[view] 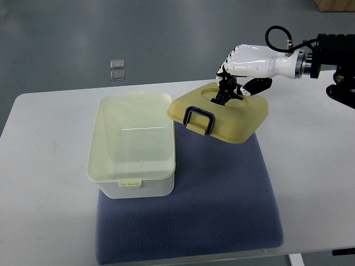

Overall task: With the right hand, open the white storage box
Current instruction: 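Lower the held lid onto the cushion beside the box, then open the right hand and withdraw it from the lid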

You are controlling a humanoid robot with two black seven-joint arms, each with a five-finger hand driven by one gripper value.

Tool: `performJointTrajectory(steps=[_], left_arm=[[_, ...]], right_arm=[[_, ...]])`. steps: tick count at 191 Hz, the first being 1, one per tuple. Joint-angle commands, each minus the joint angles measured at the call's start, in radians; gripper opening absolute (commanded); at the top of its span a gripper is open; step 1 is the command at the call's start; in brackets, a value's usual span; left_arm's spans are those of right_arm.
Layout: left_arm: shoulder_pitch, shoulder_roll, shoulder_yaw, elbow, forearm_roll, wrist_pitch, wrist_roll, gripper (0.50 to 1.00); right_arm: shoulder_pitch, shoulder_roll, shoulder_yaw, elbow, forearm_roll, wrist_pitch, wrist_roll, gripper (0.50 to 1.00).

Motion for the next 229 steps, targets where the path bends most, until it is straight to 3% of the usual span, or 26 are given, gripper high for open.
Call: performJointTrajectory(steps=[1, 99, 226, 229], left_arm=[[0.0, 0.0, 0.0, 0.0, -0.001, 0.0, 0.0, 1.0], [0.0, 0.0, 0.0, 0.0, -0.001, 0.0, 0.0, 1.0], [0.0, 0.0, 0.0, 0.0, -0.001, 0.0, 0.0, 1.0], [0.0, 0.0, 0.0, 0.0, -0.001, 0.0, 0.0, 1.0]], right_arm=[[-0.02, -0.011, 0.0, 0.003, -0.012, -0.013, 0.0, 0.5], [-0.159, -0.04, 0.067, 0.017, -0.07, -0.062, 0.0, 0.5], [-0.299, 0.025, 0.092, 0.046, -0.144, -0.076, 0.0, 0.5], [-0.303, 0.026, 0.092, 0.046, -0.144, -0.076, 0.0, 0.529]])
